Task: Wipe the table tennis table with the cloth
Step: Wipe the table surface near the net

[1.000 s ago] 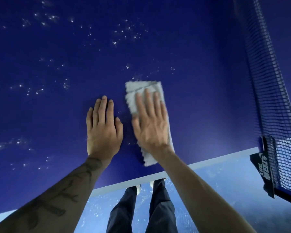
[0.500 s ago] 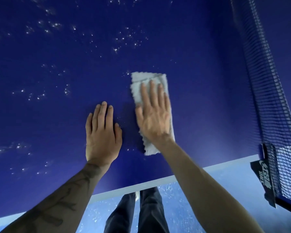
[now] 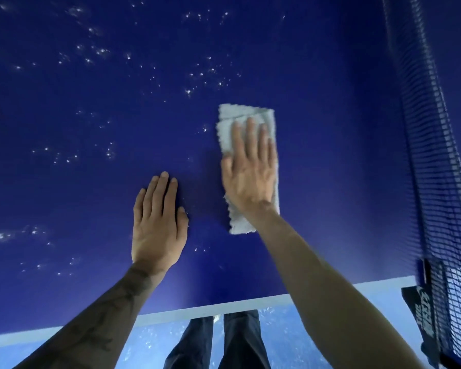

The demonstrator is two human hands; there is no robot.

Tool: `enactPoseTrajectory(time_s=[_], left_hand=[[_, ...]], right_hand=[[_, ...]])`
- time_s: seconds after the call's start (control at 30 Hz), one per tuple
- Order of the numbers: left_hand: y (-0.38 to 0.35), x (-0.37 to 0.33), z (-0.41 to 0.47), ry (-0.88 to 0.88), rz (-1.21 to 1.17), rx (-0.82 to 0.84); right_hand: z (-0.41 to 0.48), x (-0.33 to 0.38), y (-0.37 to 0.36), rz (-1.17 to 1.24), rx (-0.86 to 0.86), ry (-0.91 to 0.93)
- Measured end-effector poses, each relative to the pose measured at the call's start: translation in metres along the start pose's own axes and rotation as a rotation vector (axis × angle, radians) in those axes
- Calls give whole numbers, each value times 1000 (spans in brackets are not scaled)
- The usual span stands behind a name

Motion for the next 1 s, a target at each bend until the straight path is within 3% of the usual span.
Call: enactPoseTrajectory(time_s=[0.1, 0.17, 0.3, 0.4, 0.53, 0.63, 0.83, 0.9, 1.0], left_hand=[[8, -2, 6, 24, -23, 16], [16, 2, 17, 86, -48, 5], [26, 16, 58, 178, -102, -15], [24, 23, 95, 186, -102, -40], [16, 25, 143, 197, -92, -94], [8, 24, 164, 195, -89, -93], [1, 30, 166, 213, -78, -120], [1, 31, 167, 219, -84, -110], [1, 31, 168, 210, -71, -106]], right_hand=[[-27, 23, -9, -53, 90, 296], [-25, -1, -3, -47, 112, 373], [30, -62, 18, -65, 80, 98], [60, -45, 23, -21, 12, -62], [45, 26, 2, -13, 54, 161], [22, 26, -4, -30, 67, 306], [66, -71, 23, -51, -18, -81], [87, -59, 25, -37, -61, -161], [94, -7, 13, -5, -58, -67]])
Point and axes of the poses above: each hand's wrist, its own z-axis towards the middle knuckle, its own y-axis out of the back of the hand, x = y × z, the point moved 8 cm from there along z, towards the middle knuckle, and after that the axes turned 3 degrees about -y, right-handed, at the moved point
